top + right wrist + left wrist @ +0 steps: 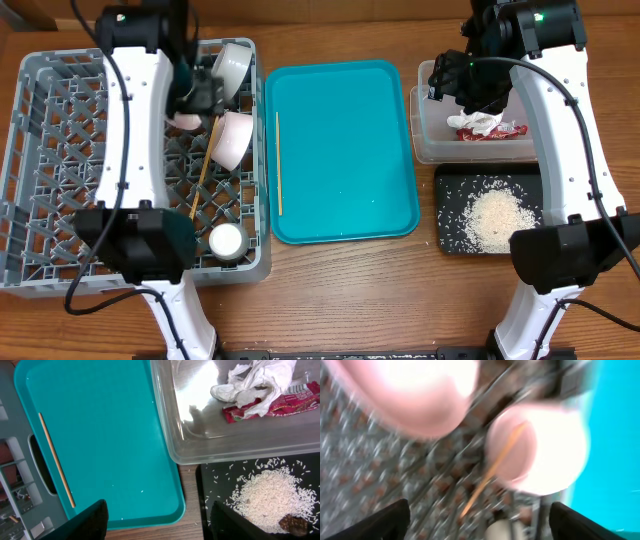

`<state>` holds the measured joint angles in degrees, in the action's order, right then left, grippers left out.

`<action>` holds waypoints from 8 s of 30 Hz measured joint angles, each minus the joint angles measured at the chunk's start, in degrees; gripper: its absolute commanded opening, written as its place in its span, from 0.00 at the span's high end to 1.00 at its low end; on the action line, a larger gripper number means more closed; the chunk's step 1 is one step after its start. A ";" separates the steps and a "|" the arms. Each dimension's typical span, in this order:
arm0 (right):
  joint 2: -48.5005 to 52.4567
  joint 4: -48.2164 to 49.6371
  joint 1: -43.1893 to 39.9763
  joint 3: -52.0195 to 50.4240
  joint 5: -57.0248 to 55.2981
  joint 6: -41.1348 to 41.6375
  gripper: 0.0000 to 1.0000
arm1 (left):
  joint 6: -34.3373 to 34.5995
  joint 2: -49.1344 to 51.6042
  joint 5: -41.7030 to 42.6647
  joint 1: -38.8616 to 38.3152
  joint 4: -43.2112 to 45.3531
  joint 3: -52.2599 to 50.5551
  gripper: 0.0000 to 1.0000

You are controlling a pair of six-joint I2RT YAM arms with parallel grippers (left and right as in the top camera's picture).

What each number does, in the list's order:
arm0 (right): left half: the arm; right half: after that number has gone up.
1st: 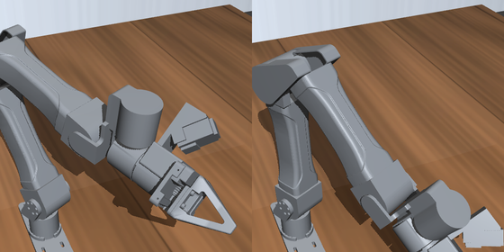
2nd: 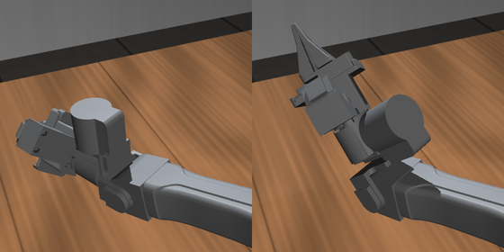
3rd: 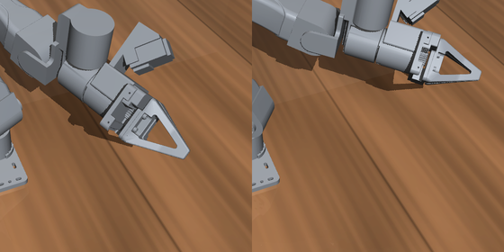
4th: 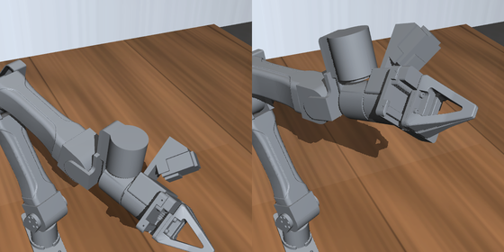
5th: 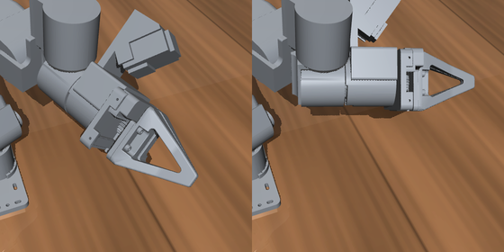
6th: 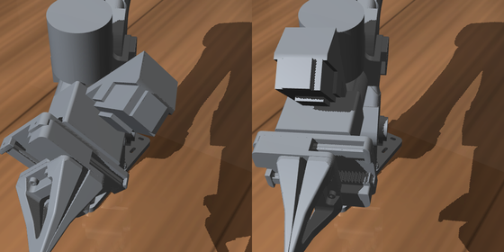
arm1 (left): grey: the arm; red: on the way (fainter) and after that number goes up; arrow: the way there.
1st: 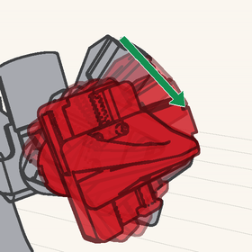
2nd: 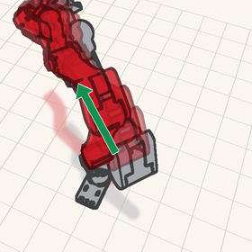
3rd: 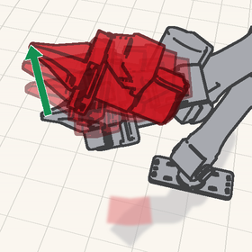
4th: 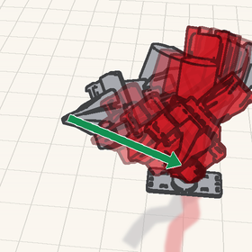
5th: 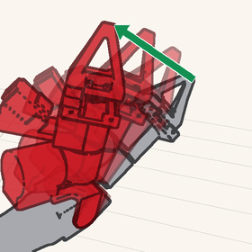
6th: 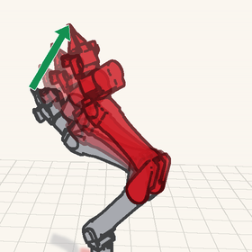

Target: Sort waste into correct bins and load items into the dishwasher

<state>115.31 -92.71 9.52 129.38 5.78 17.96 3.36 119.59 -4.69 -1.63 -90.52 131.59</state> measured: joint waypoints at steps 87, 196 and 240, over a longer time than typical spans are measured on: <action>0.00 -1.01 0.00 0.00 -0.02 0.00 0.32 | 27.63 19.89 -2.51 -19.10 20.52 -13.53 0.16; -22.32 -4.20 0.00 11.02 0.00 -2.56 0.00 | 2.64 -5.68 14.45 4.35 2.99 7.63 0.00; -72.85 57.96 -14.43 -59.71 1.01 -12.39 0.00 | 2.91 -5.68 15.47 4.35 2.86 7.63 0.00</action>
<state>42.46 -34.74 -4.91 69.67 6.79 5.56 6.26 113.91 10.79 2.72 -87.66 139.22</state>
